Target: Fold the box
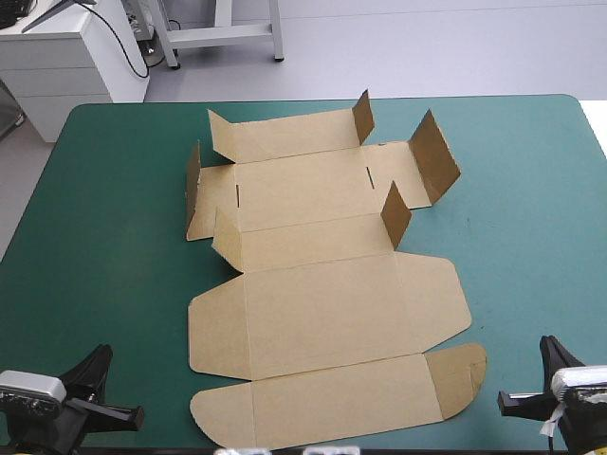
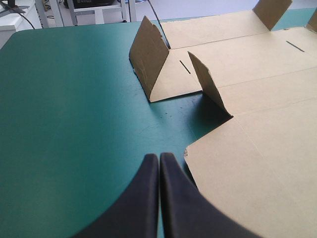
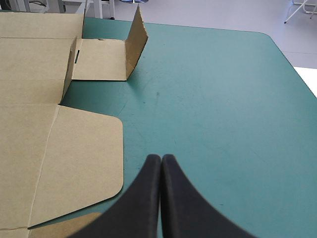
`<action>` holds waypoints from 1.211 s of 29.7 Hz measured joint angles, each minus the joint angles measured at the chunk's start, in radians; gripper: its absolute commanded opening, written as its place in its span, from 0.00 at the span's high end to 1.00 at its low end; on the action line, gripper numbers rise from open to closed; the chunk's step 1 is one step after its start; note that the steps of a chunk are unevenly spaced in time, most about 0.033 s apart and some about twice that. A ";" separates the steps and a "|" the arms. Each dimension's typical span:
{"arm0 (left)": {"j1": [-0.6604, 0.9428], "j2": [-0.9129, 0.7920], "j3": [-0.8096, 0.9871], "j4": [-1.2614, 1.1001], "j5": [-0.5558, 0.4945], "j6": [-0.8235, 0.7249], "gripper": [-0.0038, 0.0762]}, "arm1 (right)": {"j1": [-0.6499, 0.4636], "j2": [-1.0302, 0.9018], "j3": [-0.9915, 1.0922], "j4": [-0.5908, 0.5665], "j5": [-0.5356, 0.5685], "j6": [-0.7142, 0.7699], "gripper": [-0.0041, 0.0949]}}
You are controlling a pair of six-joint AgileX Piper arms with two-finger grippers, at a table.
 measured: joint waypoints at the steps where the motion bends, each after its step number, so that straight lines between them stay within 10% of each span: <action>1: 0.000 0.000 0.000 0.000 0.000 0.000 0.96 | 0.000 0.000 0.000 0.000 0.000 0.000 0.98; 21: 0.000 0.000 0.000 0.000 0.000 0.000 0.96 | 0.000 0.008 -0.025 0.052 0.031 -0.005 0.98; 36: 0.000 0.000 0.000 0.000 0.000 -0.001 0.96 | 0.000 0.649 -0.453 0.347 0.164 -0.157 0.98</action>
